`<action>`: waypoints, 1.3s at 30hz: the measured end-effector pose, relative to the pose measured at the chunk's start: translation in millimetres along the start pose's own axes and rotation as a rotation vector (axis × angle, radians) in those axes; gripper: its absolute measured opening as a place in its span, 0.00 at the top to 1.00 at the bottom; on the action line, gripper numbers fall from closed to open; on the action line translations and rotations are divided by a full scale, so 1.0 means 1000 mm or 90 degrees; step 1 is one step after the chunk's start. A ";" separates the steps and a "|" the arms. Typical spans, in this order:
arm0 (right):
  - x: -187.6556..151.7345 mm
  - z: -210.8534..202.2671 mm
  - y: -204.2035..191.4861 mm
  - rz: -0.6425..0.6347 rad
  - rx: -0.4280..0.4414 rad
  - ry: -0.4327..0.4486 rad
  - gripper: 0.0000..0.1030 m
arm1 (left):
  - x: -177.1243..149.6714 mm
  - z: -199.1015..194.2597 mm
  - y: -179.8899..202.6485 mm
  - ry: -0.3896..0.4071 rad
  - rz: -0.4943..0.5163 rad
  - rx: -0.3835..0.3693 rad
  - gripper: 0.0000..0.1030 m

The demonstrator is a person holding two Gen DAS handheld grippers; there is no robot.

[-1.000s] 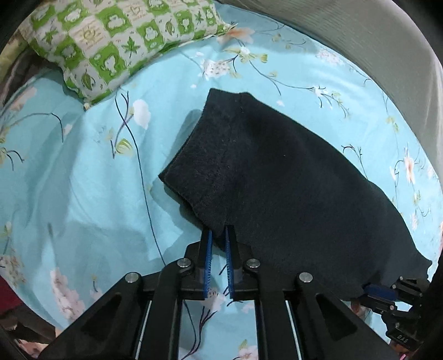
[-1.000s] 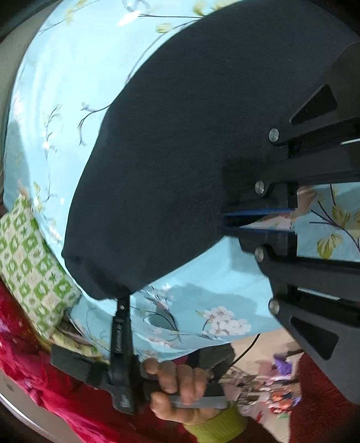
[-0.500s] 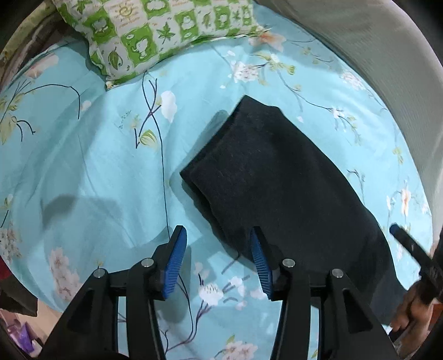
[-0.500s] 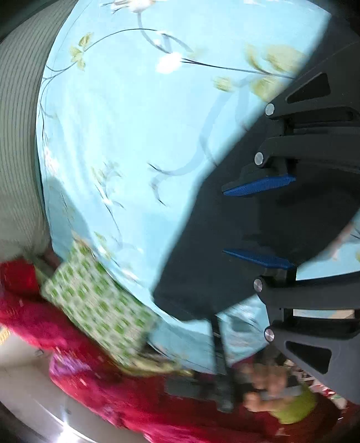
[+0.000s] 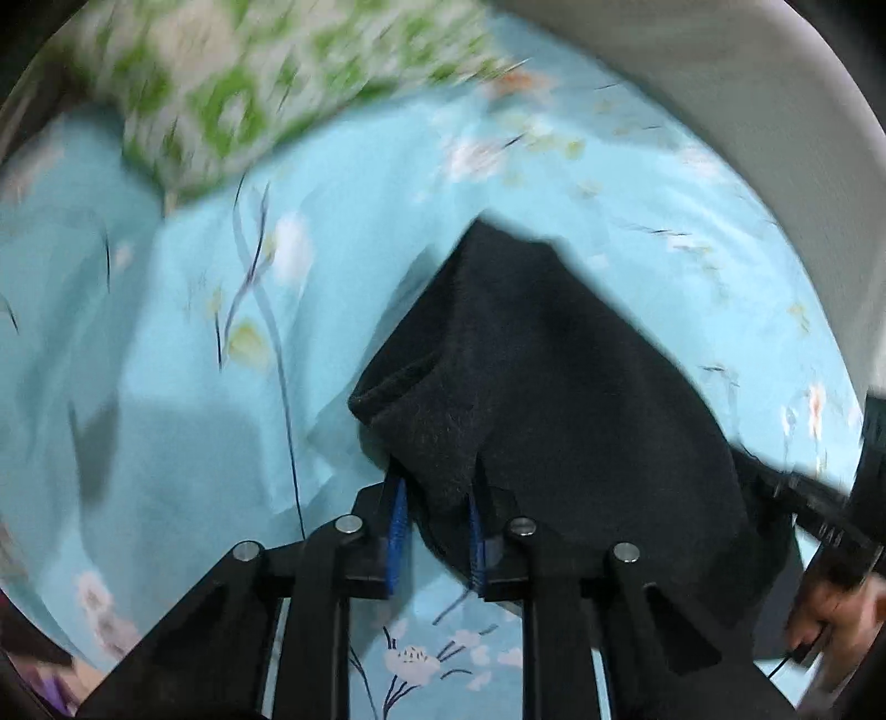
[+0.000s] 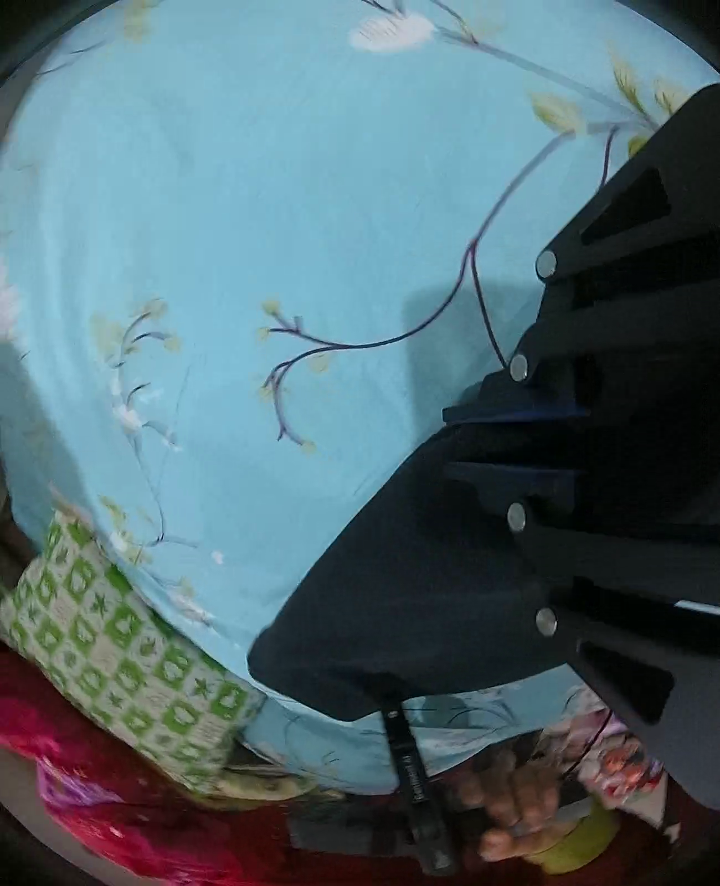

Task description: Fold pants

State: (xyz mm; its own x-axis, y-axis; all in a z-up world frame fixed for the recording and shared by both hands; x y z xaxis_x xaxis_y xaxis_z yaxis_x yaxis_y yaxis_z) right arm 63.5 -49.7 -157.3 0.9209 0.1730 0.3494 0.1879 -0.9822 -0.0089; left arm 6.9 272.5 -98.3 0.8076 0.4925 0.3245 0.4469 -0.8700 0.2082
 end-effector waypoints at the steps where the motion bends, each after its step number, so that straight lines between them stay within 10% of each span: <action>1: 0.003 -0.010 -0.003 -0.017 -0.012 0.019 0.90 | 0.001 -0.012 0.005 0.025 0.023 -0.010 0.84; 11: 0.019 0.003 0.012 -0.013 -0.136 0.064 0.92 | 0.002 0.017 0.006 -0.005 0.127 0.069 0.79; 17: 0.002 -0.033 0.022 0.092 -0.092 0.114 0.82 | 0.000 -0.015 0.022 0.027 0.184 0.095 0.74; 27: -0.131 -0.142 0.057 0.244 -0.098 0.210 0.78 | -0.020 -0.035 0.148 0.018 0.357 -0.048 0.67; 39: -0.270 -0.218 0.118 0.507 -0.174 0.309 0.78 | -0.125 -0.005 0.360 -0.098 0.680 -0.175 0.66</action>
State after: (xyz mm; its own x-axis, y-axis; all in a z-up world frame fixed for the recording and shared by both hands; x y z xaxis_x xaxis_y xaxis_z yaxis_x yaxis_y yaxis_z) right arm -237.8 -228.6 -48.9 0.4916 -0.5389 0.6840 -0.5719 -0.7922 -0.2131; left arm 65.4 -101.9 -59.3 0.7742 -0.5308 0.3449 -0.5911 -0.8011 0.0940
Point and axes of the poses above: each gripper's, at about its wrist camera, not at the fingertips, and z roughly the way its jaws point, y to its right, x to its top, the point moved 6 cm from there along z, roughly the way its jaws point, and after that the axes turned 2 degrees about -y, right-handed, at the moved point
